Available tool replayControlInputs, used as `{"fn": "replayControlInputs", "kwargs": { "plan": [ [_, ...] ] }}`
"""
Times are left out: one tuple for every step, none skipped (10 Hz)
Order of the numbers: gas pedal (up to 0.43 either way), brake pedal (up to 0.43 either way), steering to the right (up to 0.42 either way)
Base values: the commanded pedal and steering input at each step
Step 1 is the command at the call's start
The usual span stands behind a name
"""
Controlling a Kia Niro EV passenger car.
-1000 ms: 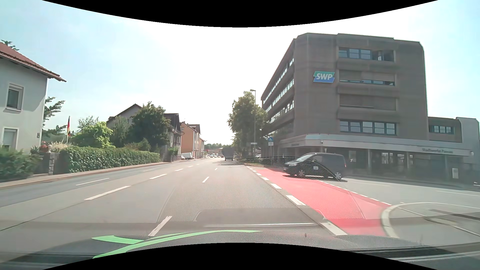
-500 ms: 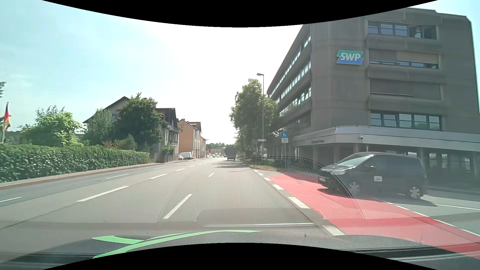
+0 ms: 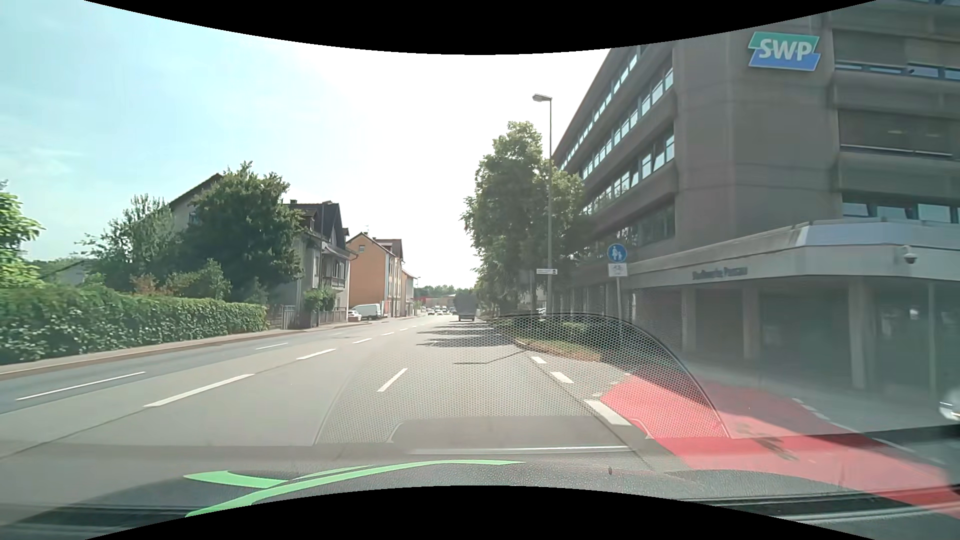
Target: Follow the waypoints while adhering to traffic rules and regulations
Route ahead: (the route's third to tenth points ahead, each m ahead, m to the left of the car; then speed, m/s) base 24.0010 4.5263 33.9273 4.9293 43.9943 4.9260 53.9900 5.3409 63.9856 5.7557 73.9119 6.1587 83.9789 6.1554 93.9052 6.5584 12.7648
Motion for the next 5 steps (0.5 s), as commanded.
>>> {"fn": "replayControlInputs", "kwargs": {
  "plan": [
    [0.098,0.0,-0.008],
    [0.098,0.0,-0.007],
    [0.098,0.0,-0.005],
    [0.098,0.0,-0.003],
    [0.098,0.0,0.0]
  ]
}}
